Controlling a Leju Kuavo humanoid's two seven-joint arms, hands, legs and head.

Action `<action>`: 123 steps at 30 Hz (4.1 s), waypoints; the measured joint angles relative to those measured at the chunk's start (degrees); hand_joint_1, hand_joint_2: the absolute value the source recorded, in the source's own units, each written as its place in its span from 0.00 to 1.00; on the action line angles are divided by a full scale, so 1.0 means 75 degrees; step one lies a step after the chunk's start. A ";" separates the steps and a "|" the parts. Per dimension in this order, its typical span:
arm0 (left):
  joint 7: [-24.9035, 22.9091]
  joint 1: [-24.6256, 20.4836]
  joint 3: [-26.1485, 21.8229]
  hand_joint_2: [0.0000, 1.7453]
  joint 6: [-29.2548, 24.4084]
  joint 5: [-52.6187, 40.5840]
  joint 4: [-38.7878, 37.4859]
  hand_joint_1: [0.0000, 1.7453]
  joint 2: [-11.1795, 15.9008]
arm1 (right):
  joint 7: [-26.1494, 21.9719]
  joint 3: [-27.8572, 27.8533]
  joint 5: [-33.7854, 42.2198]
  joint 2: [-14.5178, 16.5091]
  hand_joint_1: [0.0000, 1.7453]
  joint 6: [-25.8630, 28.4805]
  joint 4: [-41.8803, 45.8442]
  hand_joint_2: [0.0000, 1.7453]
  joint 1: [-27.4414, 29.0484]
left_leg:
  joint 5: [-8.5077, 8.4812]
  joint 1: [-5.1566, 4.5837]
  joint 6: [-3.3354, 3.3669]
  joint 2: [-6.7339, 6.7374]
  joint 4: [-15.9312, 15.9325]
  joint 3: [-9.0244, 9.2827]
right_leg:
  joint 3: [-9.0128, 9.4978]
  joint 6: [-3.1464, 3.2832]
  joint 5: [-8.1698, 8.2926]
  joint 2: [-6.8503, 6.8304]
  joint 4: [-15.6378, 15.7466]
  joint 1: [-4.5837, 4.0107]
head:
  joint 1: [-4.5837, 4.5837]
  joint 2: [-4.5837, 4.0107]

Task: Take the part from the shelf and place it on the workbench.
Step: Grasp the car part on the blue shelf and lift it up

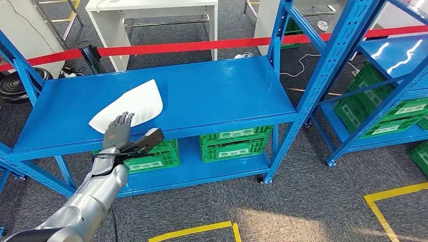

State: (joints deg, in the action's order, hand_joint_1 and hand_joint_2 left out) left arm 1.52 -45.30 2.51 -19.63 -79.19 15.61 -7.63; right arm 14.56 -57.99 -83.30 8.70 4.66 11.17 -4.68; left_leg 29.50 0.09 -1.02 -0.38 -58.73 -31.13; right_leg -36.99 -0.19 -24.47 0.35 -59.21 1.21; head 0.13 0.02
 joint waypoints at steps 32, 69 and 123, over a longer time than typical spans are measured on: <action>0.0001 -0.0070 -0.0003 0.00 0.0063 -0.0067 0.0011 0.00 -0.0059 | -0.0184 0.0003 0.0010 0.0031 0.00 -0.0003 -0.0036 0.00 0.0011 | 0.0288 0.0190 -0.0287 0.0000 -0.0138 0.0056 | -0.0325 -0.0058 -0.0236 0.0006 -0.0493 0.0221 | 0.0055 0.0000; -0.0926 0.0053 0.0004 1.00 -0.0553 -0.0711 -0.0016 0.00 0.0111 | 0.0070 0.0069 0.0023 0.0047 0.00 0.0020 -0.0038 0.00 0.0006 | 0.0227 0.0178 -0.0342 0.0004 0.0127 0.0322 | 0.0051 -0.0068 -0.0200 0.0062 -0.0162 0.0142 | 0.0050 0.0000; -0.1137 0.0070 0.0009 1.00 -0.1558 -0.0903 -0.0068 1.00 0.0244 | 0.0070 0.0072 0.0110 0.0020 0.00 0.0093 -0.0038 0.00 0.0034 | 0.0228 0.0176 -0.0335 0.0005 0.0126 0.0331 | 0.0070 -0.0086 -0.0189 0.0063 -0.0130 0.0142 | 0.0050 0.0000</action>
State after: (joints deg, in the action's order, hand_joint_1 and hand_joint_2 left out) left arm -7.01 -44.77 2.58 -31.31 -85.96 15.10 -5.80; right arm 15.08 -57.45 -82.47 8.85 5.35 10.88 -4.43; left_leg 31.21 1.40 -3.53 -0.35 -57.78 -28.64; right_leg -36.46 -0.84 -25.89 0.83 -60.19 2.28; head 0.50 0.02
